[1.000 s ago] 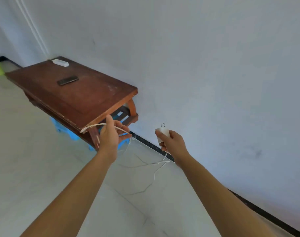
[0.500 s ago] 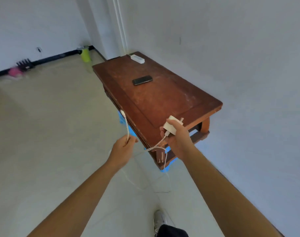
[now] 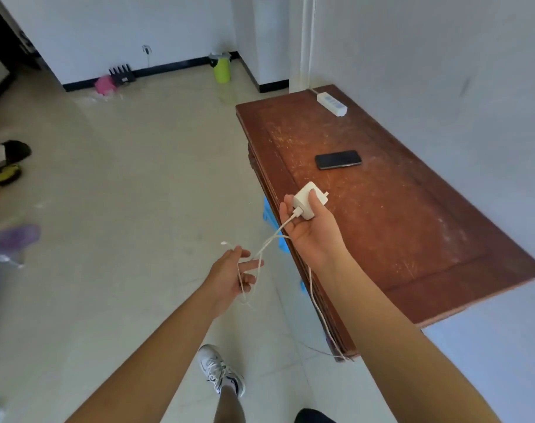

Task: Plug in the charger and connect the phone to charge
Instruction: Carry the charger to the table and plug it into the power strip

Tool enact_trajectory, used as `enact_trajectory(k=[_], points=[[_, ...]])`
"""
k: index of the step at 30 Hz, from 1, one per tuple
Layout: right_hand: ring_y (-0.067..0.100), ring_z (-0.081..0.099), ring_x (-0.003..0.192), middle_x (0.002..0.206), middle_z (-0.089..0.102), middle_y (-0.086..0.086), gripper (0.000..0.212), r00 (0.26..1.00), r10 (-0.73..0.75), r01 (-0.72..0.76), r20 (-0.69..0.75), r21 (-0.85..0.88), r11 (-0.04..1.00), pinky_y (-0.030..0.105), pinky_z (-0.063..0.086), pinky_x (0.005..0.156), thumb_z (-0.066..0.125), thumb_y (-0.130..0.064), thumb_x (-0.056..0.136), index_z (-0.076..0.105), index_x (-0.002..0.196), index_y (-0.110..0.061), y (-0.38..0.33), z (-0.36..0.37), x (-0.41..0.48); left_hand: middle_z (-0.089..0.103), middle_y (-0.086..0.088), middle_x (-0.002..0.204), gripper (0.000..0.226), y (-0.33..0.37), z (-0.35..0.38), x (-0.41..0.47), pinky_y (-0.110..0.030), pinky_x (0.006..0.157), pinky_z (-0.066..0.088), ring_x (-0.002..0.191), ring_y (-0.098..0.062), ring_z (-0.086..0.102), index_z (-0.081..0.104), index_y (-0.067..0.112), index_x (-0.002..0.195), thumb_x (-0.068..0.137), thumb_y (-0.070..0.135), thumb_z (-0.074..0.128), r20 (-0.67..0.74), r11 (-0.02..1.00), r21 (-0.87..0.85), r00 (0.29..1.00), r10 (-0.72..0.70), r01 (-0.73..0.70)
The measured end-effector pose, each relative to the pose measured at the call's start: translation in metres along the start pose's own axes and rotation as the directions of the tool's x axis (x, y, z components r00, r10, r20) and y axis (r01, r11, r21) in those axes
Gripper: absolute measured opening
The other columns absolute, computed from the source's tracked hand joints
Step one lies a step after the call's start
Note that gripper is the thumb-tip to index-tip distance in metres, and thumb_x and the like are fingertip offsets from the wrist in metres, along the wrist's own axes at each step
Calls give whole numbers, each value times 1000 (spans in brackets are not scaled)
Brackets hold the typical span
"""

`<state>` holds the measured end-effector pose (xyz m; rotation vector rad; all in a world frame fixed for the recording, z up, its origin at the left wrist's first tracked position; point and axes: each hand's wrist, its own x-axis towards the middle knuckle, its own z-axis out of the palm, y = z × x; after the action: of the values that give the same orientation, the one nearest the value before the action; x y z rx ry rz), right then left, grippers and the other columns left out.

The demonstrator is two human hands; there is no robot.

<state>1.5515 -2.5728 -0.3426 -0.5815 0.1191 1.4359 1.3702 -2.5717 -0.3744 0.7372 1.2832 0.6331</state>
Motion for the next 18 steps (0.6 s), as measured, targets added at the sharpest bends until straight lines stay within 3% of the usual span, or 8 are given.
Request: enact_trajectory(k=[2,4,6,7,10,12,15,18], points=[[25,78,75,79,78,17,30,999,-19,19,-31,-11,1000,37,64,70,60,-29,101,57,109,-1,5,7,31,73,-12,119,30,12,-9,32,-25,45,35,49,-16,50,54,15,113,99,41,56,101,1000,-17,995,-4,6],[23,76,79,79,77,15,31,995,-55,52,-80,-39,998,43,64,74,61,-32,100,58,108,-3,8,15,63,70,2,122,48,27,-16,64,-22,51,37,66,-11,60,57,25,123,85,47,73,185,981,172,981,61,-94],[24,76,81,80,77,15,31,990,-96,90,-103,-64,994,49,63,74,60,-34,100,57,112,-5,7,26,95,74,8,113,50,47,-21,96,-22,63,45,83,-8,69,57,25,126,82,33,81,249,929,303,959,138,-213],[24,76,80,82,76,14,31,986,-126,117,-112,-85,989,50,63,73,60,-34,100,56,116,-7,7,36,116,78,6,101,42,60,-26,117,-22,66,49,78,-8,71,59,19,122,85,22,78,265,905,322,944,197,-279],[22,74,81,99,68,11,31,938,-284,234,-198,-243,941,48,64,73,54,-35,103,50,130,-19,3,72,172,75,0,68,14,116,-43,179,-27,52,43,44,-6,54,63,16,105,92,15,68,215,787,437,900,380,-436],[19,68,84,107,62,10,34,874,-407,303,-265,-358,883,42,63,73,52,-34,105,46,136,-23,-3,91,205,65,0,61,18,157,-58,213,-30,51,42,46,-9,52,62,23,103,88,21,72,184,689,550,874,450,-471],[14,62,78,104,59,5,37,818,-479,337,-319,-409,848,38,59,77,52,-33,105,46,139,-20,-10,113,249,60,2,74,16,213,-70,262,-38,64,50,65,-21,58,62,23,95,84,18,72,132,522,689,795,592,-503],[15,67,78,103,64,3,31,803,-464,278,-374,-453,847,39,60,81,54,-35,104,51,130,-20,-9,128,288,50,-3,91,19,256,-63,307,-37,62,44,71,-28,53,51,19,76,82,19,69,9,487,738,729,685,-466]])
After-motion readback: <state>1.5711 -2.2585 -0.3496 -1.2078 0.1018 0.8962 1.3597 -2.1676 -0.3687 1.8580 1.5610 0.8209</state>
